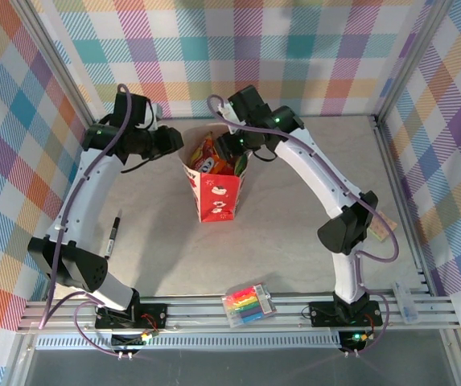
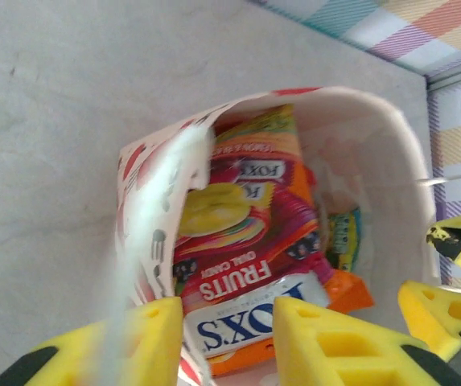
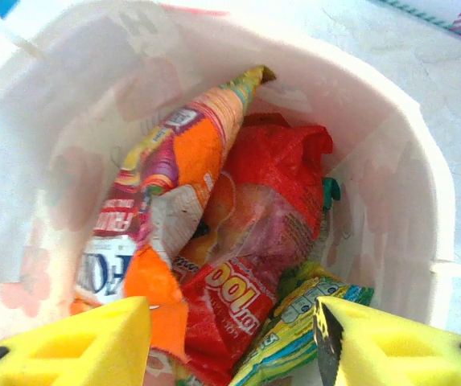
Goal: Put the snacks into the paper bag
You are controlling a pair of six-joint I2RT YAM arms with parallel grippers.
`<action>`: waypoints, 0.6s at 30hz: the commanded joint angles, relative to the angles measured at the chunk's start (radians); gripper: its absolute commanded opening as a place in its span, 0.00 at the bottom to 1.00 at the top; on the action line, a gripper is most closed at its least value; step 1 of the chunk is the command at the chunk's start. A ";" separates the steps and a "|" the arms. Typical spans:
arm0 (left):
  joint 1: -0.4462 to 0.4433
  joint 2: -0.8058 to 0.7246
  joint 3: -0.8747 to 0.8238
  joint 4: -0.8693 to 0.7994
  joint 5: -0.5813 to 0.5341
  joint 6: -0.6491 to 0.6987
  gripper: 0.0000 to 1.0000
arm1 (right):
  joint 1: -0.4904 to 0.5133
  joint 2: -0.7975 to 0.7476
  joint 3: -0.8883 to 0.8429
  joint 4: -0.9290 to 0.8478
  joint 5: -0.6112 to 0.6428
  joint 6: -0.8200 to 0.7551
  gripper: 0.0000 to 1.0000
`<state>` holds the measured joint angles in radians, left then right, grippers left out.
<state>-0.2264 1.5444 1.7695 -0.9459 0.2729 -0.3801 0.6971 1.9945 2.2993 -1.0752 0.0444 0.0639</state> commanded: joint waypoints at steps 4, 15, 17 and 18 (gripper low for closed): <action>0.010 -0.020 0.078 -0.086 0.007 0.049 0.45 | 0.018 -0.124 0.055 0.011 -0.044 0.023 0.59; 0.068 -0.114 0.177 -0.227 -0.175 0.135 0.59 | -0.052 -0.300 -0.089 0.023 0.131 -0.078 0.76; 0.100 -0.139 0.158 -0.239 -0.264 0.127 0.61 | -0.112 -0.364 -0.177 0.055 0.128 -0.059 0.78; 0.121 -0.152 0.146 -0.241 -0.273 0.124 0.61 | -0.143 -0.396 -0.216 0.072 0.123 -0.049 0.79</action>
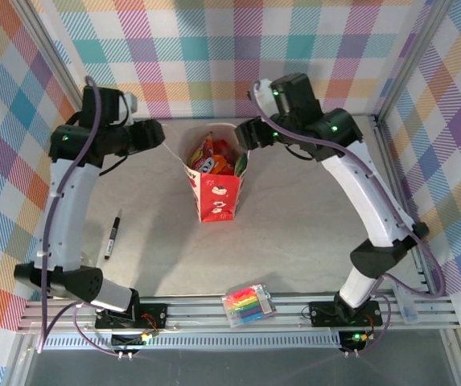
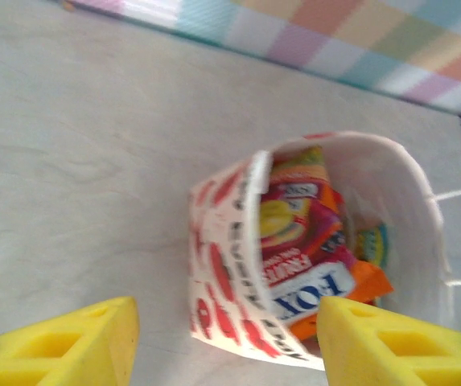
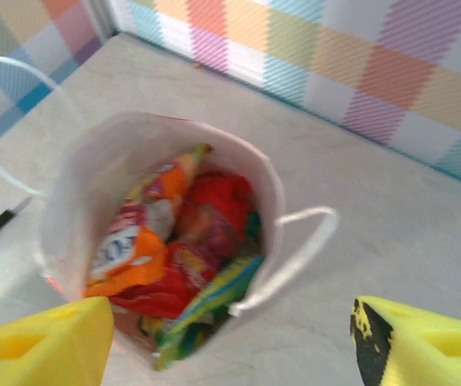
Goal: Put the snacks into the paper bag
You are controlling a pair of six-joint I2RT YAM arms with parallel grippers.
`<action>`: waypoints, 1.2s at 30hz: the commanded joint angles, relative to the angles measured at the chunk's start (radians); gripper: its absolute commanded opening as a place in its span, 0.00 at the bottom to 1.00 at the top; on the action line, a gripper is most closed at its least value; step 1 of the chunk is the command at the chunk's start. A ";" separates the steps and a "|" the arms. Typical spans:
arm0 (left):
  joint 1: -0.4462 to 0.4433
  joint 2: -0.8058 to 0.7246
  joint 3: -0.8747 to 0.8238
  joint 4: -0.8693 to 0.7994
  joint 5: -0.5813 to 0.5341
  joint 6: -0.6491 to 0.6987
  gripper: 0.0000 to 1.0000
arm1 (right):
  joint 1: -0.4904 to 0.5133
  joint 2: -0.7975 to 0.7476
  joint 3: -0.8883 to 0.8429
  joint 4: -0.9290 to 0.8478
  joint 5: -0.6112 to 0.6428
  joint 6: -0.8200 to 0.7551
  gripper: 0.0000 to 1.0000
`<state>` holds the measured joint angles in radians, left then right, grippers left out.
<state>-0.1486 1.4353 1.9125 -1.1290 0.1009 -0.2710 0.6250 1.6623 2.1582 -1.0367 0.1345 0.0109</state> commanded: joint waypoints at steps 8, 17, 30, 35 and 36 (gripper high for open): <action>0.161 -0.207 -0.252 0.057 -0.146 0.017 0.64 | -0.310 -0.350 -0.455 0.176 0.030 0.047 0.91; 0.161 -0.267 -0.609 0.309 -0.172 -0.051 0.66 | -0.430 -0.457 -0.894 0.375 -0.070 0.092 0.91; 0.159 -0.335 -1.182 1.025 -0.362 0.105 0.98 | -0.641 -0.498 -1.391 0.870 -0.054 0.160 0.98; 0.158 -0.273 -1.261 1.227 -0.408 0.102 1.00 | -0.650 -0.484 -1.518 1.089 0.000 0.172 1.00; 0.156 -0.258 -1.274 1.263 -0.404 0.100 1.00 | -0.650 -0.468 -1.530 1.114 0.003 0.169 1.00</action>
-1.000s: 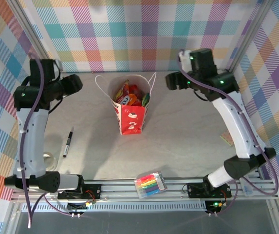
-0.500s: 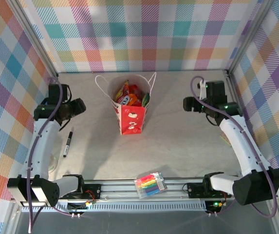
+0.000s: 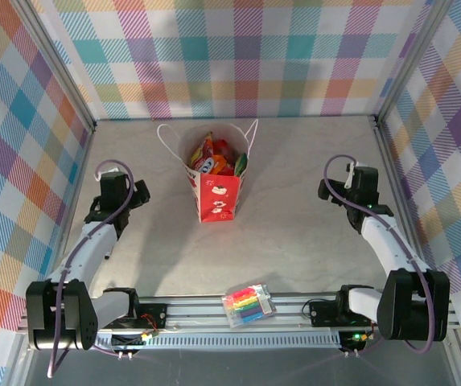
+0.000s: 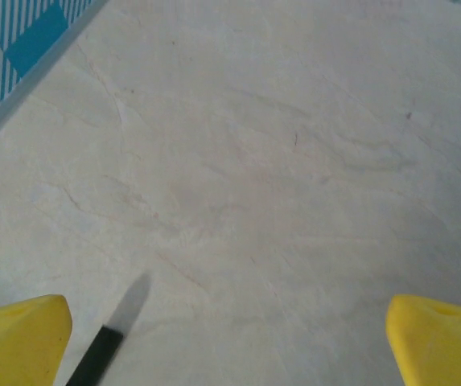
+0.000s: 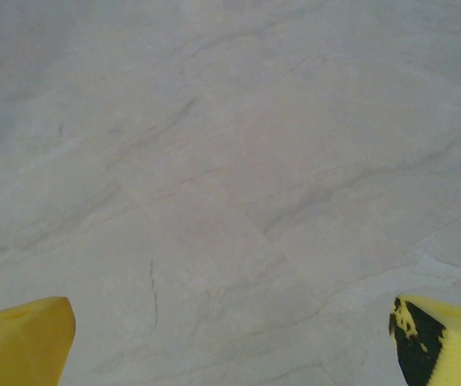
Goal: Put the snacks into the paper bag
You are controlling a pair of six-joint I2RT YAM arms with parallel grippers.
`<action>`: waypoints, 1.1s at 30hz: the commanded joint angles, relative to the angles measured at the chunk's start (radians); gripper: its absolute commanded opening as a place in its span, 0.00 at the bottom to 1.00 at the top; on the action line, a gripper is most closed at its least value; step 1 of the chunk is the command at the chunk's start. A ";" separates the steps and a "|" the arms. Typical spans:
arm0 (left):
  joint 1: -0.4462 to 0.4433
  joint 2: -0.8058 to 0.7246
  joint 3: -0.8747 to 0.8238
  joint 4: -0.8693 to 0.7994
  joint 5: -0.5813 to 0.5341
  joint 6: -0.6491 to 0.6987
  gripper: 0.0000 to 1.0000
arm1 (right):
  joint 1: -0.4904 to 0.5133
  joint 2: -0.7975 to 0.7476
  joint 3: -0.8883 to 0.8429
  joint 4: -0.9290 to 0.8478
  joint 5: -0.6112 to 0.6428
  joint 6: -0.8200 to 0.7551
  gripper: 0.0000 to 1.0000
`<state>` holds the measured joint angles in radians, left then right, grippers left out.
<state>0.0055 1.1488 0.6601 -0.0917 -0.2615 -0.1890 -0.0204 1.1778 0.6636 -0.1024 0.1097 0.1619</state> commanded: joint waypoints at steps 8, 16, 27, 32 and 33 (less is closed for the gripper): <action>-0.029 0.181 -0.151 0.626 -0.051 0.034 1.00 | -0.007 0.084 -0.201 0.483 0.019 -0.011 0.99; -0.038 0.297 -0.124 0.802 -0.007 0.097 1.00 | -0.014 0.163 -0.271 0.752 -0.038 -0.021 0.99; -0.055 0.540 -0.169 1.178 0.028 0.066 1.00 | -0.014 0.276 -0.231 0.822 -0.115 -0.092 0.99; -0.075 0.456 -0.108 1.039 0.058 0.142 1.00 | -0.014 0.279 -0.226 0.819 -0.131 -0.100 0.99; -0.075 0.424 -0.078 0.950 0.061 0.151 1.00 | -0.014 0.269 -0.226 0.812 -0.131 -0.101 0.99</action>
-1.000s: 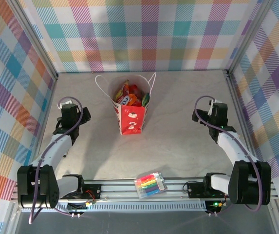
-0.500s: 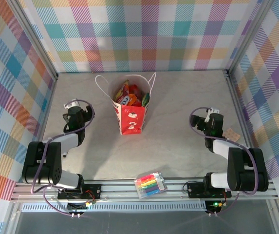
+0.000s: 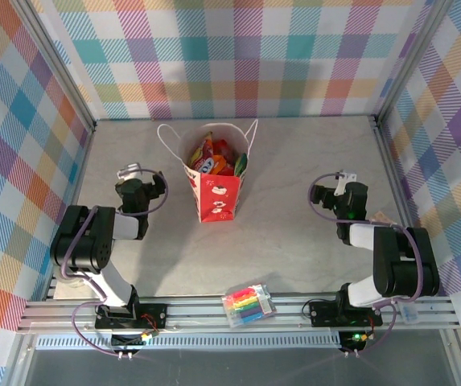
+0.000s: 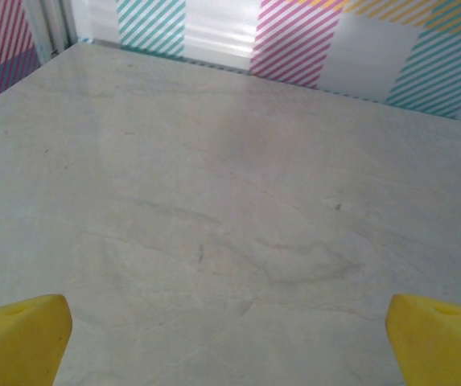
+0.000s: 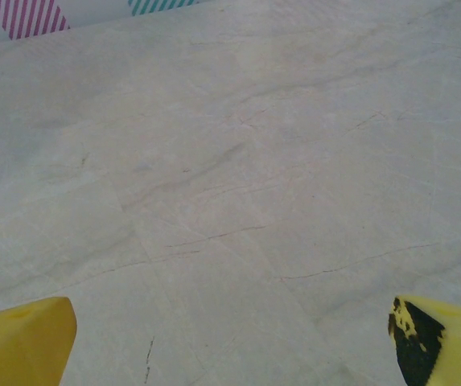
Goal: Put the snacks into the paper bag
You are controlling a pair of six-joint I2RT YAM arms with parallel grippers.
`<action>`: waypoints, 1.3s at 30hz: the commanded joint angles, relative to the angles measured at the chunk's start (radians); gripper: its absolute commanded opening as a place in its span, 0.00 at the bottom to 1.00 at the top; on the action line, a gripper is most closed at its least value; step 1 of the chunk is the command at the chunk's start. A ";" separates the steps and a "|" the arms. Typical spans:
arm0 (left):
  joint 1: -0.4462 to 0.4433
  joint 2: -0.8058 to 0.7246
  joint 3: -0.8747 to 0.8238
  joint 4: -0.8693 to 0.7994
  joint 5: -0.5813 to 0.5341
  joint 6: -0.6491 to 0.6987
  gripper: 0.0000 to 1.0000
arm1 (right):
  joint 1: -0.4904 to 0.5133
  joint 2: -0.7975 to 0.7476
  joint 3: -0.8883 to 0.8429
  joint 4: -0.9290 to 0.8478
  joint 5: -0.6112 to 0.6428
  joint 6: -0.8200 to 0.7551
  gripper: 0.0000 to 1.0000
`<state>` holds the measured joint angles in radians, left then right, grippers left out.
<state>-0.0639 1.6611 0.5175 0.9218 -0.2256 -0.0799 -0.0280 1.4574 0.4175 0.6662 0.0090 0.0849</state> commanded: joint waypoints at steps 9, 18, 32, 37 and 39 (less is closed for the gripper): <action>0.022 -0.319 0.073 -0.434 0.032 0.080 1.00 | -0.006 -0.055 0.004 0.038 -0.054 -0.034 0.99; 0.027 -0.357 -0.036 -0.409 0.005 0.018 1.00 | -0.006 -0.080 -0.053 0.105 -0.058 -0.028 0.99; 0.016 -0.140 -0.266 0.187 0.030 0.048 1.00 | -0.006 0.065 -0.063 0.250 -0.104 -0.050 0.99; 0.013 -0.101 -0.204 0.095 0.026 0.049 1.00 | -0.005 0.079 -0.016 0.179 -0.107 -0.055 0.99; 0.009 -0.088 -0.175 0.060 0.032 0.058 1.00 | 0.009 0.080 -0.007 0.166 -0.091 -0.068 0.99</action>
<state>-0.0502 1.5757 0.2852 0.9676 -0.2024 -0.0326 -0.0269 1.5303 0.3717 0.8474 -0.0723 0.0414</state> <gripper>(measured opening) 0.996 0.989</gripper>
